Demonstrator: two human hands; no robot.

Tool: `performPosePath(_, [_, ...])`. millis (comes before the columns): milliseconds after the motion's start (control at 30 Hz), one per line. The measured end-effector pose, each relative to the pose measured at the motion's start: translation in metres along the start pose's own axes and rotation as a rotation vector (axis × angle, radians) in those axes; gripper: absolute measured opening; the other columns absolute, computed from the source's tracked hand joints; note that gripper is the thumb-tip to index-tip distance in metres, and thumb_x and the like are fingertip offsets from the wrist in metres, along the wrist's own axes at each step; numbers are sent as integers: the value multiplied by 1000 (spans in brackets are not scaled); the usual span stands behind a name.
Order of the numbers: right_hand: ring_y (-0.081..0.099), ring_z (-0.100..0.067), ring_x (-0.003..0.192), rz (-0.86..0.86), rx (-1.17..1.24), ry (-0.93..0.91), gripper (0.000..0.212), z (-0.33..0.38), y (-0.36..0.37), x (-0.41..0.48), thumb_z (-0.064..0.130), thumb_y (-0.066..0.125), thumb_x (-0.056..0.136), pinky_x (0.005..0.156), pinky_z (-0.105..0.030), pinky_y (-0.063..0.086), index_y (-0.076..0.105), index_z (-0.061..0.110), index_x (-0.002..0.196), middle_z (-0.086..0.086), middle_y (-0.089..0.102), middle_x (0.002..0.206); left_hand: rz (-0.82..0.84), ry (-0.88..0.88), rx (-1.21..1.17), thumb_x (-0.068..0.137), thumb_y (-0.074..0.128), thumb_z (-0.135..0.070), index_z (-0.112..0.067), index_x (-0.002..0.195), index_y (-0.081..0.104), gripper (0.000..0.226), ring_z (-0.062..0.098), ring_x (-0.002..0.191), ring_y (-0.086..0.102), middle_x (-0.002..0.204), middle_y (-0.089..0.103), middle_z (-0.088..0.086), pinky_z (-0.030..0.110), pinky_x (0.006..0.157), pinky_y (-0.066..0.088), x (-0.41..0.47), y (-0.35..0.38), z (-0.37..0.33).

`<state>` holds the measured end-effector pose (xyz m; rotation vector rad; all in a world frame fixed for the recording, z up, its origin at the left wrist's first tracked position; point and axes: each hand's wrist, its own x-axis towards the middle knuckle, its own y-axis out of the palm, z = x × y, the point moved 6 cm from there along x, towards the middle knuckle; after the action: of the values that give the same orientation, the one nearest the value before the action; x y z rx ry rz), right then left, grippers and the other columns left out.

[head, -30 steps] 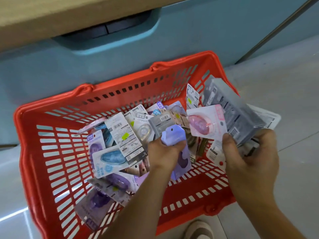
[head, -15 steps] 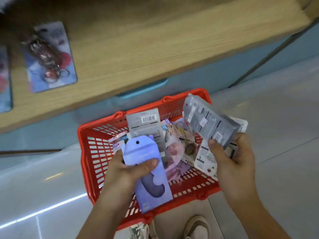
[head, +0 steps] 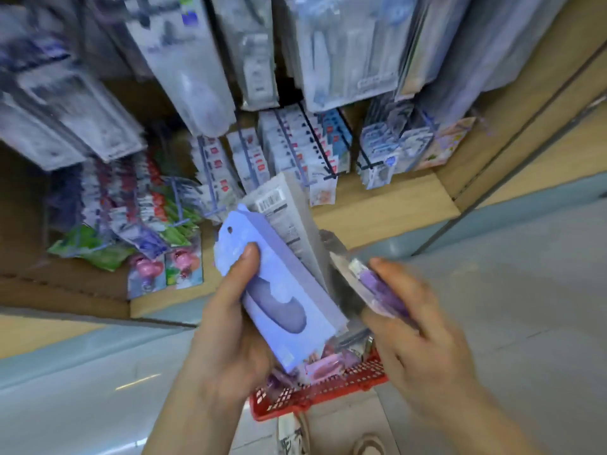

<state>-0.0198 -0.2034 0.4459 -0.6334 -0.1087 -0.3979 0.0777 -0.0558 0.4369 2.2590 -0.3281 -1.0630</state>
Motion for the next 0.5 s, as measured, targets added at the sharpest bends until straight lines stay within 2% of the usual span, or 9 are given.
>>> performPosePath(67, [48,3,127,91,-74,-106,53,44,-15,8,52,56,87,102,-27,45,35,63,135,37,39,138,-12,-58,50,62,72,-39,-16,107,76,51,31,84,74,101,75,14,47,65,61,-23,18,-10])
performPosePath(133, [31,16,133,209,-94,-166,60,83,-39,12,55,51,85,108,-16,34,23,69,135,46,24,143,-40,-81,81,71,75,-41,-16,120,68,55,38,100,69,113,71,18,52,76,59,-57,46,-22])
performPosePath(167, [23,24,131,276,-56,-163,63,101,-50,13,57,49,81,107,-7,25,17,75,132,54,19,139,-49,-70,77,73,76,-42,-16,123,65,57,38,101,69,115,70,19,51,76,59,-74,57,-27])
performPosePath(200, [22,29,127,250,-60,-176,63,120,-65,16,61,47,78,104,-1,21,16,79,128,59,19,134,-63,-31,72,73,74,-42,-15,122,66,56,36,97,71,114,71,18,49,74,61,-88,67,-34])
performPosePath(267, [37,28,116,196,-218,-247,55,145,-91,14,66,46,72,94,0,31,25,80,121,59,30,127,-59,34,69,71,69,-39,-15,109,73,45,31,84,74,105,73,16,45,68,62,-113,84,-49])
performPosePath(333, [61,5,97,201,-245,-292,47,172,-116,16,50,52,74,77,-18,49,41,64,117,43,42,129,-36,66,73,69,68,-36,-16,90,80,32,29,75,74,97,75,15,43,69,58,-136,102,-63])
performPosePath(400, [68,-23,78,50,-311,-360,47,194,-141,13,22,50,78,52,-34,53,42,44,119,22,40,134,-25,98,133,67,71,-36,-15,102,77,41,31,80,74,100,75,16,43,74,55,-152,109,-77])
performPosePath(433, [67,-28,74,-9,-327,-350,48,202,-152,14,17,45,81,48,-37,52,40,42,121,20,41,132,-18,107,159,64,75,-37,-15,115,71,56,34,87,73,106,73,17,44,76,55,-160,114,-84])
performPosePath(500, [67,-26,84,-96,-279,-338,57,220,-173,20,9,44,81,60,-39,54,40,44,126,19,48,128,-7,143,199,58,80,-39,-20,131,60,79,37,97,70,116,70,17,45,76,56,-175,124,-96])
